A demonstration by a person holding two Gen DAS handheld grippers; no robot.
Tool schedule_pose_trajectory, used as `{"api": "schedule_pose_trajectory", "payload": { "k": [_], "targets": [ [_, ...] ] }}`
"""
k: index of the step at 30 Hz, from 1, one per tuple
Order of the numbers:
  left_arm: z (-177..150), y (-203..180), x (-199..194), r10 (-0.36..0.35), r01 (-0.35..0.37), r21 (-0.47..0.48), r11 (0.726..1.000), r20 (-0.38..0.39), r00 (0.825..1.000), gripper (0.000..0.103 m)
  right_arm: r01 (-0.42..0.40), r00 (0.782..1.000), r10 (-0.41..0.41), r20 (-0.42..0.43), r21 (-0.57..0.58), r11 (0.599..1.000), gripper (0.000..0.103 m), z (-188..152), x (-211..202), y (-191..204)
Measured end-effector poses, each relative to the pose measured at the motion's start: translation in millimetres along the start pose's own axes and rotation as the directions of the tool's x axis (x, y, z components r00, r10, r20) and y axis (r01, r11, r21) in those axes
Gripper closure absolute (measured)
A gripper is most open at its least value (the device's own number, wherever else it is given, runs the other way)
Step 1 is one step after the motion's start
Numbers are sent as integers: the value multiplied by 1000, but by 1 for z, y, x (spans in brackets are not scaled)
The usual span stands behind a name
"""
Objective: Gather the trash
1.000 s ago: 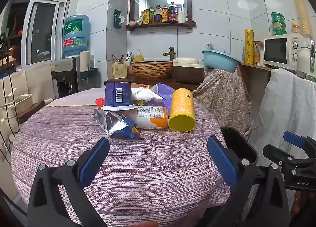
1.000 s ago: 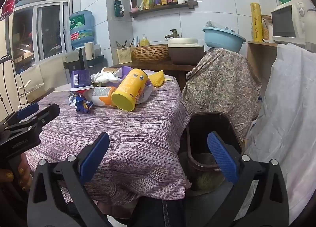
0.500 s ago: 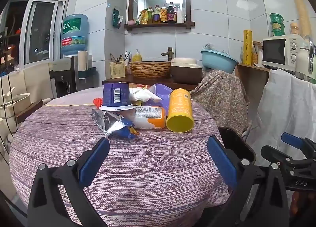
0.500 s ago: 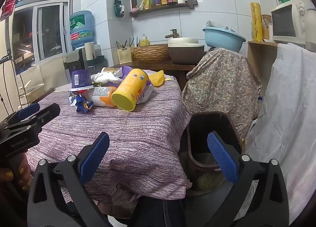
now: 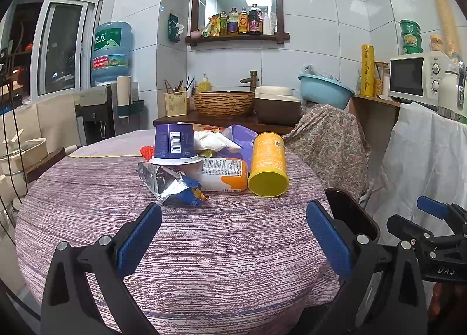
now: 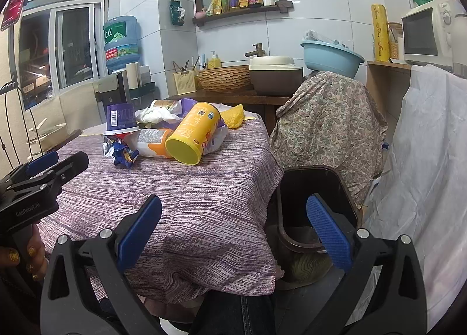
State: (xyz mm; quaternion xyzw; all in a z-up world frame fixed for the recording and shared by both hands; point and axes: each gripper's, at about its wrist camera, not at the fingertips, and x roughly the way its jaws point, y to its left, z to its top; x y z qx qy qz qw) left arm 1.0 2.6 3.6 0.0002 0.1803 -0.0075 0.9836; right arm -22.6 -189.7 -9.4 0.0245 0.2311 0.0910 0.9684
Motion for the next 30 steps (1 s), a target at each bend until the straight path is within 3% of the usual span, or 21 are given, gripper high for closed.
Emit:
{"api": "schedule_pose_trajectory", "payload": {
  "k": [30],
  "targets": [
    [0,1,0,0,0,-1,1000,0,1000,5,3,1000,-3,2,1,1000,5,-4,2,3]
  ]
}}
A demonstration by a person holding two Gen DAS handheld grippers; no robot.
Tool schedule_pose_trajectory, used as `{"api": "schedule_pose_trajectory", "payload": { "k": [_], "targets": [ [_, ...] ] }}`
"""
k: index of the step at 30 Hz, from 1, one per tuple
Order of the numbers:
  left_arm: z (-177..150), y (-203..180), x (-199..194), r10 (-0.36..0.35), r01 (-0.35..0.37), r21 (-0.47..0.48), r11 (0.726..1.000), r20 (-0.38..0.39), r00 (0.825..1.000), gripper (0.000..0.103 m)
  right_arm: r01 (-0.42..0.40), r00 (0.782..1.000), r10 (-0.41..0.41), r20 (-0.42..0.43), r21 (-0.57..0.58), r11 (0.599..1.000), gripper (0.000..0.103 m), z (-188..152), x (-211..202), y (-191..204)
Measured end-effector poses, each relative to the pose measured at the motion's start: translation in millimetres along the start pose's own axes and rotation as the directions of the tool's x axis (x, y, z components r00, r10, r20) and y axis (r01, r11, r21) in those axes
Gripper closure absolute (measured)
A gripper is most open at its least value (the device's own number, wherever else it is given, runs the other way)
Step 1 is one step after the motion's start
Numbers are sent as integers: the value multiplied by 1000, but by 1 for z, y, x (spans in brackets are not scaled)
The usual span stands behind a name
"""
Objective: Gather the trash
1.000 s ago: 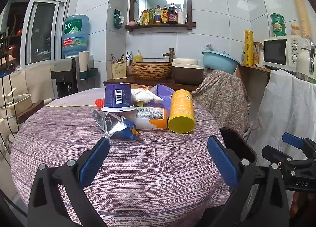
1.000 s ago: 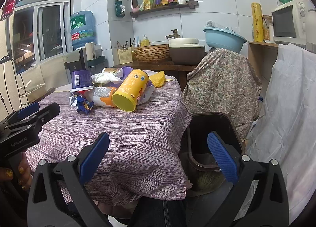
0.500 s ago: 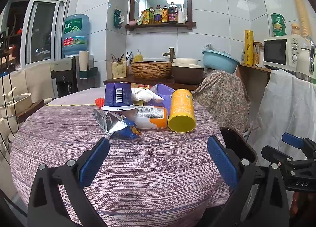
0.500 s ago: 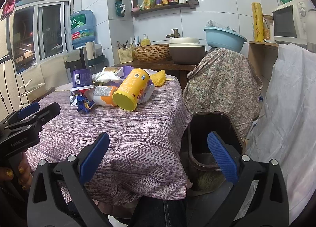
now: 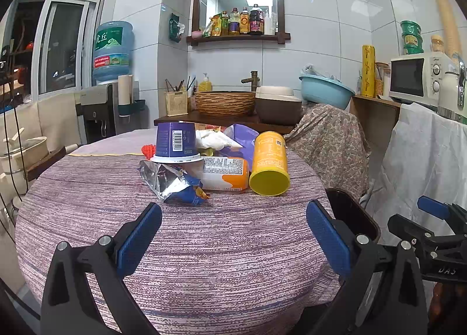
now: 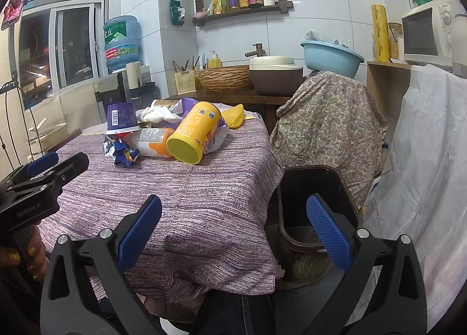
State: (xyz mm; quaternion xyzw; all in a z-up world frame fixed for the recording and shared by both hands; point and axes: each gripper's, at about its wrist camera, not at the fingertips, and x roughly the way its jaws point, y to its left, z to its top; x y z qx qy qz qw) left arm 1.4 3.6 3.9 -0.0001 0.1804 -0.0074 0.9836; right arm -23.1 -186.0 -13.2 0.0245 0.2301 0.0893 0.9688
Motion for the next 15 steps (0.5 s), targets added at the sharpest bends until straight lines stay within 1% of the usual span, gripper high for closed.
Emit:
{"api": "schedule_pose_trajectory", "payload": {
  "k": [15],
  "targets": [
    [-2,1,-1,0,0,-2,1000,0,1000,5,2,1000,-2,-2,1,1000,5,-2,2,1]
  ]
}}
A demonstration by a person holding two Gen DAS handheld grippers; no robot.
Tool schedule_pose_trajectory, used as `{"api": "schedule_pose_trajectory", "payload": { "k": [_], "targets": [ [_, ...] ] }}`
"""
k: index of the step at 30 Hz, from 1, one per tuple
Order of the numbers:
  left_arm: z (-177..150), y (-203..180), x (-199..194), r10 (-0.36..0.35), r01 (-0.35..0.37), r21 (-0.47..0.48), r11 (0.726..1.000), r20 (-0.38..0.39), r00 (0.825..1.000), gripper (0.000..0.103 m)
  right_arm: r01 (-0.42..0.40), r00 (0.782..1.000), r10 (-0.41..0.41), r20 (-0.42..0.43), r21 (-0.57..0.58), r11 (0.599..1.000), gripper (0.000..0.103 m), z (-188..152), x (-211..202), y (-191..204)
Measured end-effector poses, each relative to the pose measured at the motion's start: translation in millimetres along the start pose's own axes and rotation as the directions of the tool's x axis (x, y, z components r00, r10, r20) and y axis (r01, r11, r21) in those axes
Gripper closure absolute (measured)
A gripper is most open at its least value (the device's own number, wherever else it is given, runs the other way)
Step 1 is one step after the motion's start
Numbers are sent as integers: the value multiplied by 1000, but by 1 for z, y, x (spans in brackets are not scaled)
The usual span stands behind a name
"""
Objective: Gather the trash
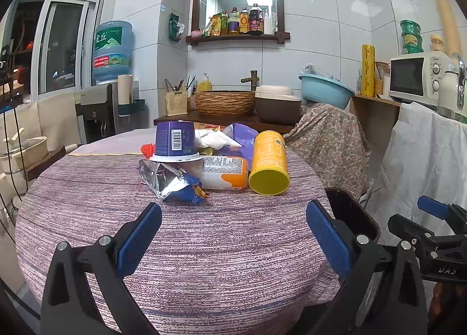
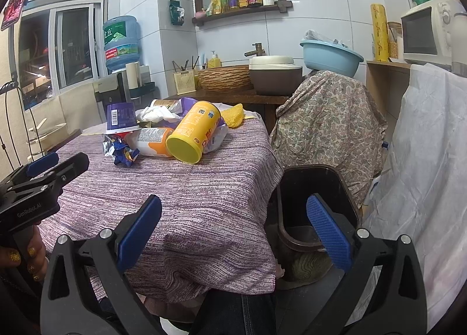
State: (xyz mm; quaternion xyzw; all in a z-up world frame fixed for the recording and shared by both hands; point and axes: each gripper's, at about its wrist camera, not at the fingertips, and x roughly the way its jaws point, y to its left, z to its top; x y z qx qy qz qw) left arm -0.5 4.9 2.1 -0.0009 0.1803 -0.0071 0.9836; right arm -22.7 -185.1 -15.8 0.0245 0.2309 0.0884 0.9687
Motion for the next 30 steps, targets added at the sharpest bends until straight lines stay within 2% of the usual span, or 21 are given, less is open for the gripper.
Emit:
{"api": "schedule_pose_trajectory", "payload": {
  "k": [30],
  "targets": [
    [-1,0,1,2,-2,3,1000,0,1000,5,-4,1000,4,-7,-1,1000,5,-4,5,3]
  ]
}}
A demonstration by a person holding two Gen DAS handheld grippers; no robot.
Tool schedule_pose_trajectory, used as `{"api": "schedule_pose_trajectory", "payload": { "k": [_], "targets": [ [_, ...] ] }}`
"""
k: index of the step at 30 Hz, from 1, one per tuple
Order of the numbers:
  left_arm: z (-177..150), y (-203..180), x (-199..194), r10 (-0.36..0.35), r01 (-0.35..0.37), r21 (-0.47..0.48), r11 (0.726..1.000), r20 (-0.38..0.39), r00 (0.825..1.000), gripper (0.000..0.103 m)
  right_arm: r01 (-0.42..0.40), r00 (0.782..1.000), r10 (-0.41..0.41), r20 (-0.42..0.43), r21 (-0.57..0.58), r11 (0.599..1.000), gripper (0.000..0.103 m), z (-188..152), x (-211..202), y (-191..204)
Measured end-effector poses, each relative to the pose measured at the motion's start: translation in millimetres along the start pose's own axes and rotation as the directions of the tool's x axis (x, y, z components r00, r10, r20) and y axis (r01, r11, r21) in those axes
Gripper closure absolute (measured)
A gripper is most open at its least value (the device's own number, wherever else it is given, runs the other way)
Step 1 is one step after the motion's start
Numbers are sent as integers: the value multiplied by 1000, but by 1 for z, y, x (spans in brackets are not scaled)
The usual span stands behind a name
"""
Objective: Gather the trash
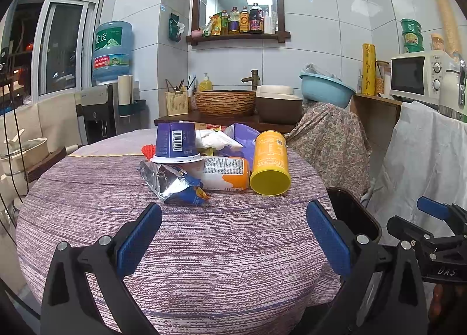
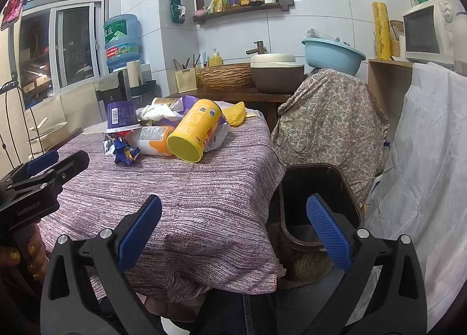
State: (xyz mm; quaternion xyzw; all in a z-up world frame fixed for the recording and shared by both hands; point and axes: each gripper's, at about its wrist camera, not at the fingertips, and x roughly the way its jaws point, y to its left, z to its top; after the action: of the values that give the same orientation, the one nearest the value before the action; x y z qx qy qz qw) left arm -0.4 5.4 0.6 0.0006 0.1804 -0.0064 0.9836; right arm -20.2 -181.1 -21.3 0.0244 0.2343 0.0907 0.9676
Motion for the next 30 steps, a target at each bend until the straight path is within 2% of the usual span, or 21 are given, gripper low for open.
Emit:
{"api": "schedule_pose_trajectory", "payload": {
  "k": [9,13,21,27,30],
  "targets": [
    [-1,4,10,-7,8,9,1000,-42,999,5,10,999,-11,-51,-8,1000,5,1,16,1],
    [0,8,20,-27,29,20,999,-95,995,5,25,995,-26,-97,-12,1000,5,1,28,0],
    [6,35,53,-22,25,11,1000,-205,978,5,-53,980,48,-194,-20,998,5,11,72,5],
    [19,54,78,20,-14,25,1000,-237,971,5,-86,972,79,-222,-20,996,5,25,102,13],
    [27,65,90,2,-5,-11,1000,-268,964,5,-128,963,130,-234,27,991,5,35,117,15]
  ]
}}
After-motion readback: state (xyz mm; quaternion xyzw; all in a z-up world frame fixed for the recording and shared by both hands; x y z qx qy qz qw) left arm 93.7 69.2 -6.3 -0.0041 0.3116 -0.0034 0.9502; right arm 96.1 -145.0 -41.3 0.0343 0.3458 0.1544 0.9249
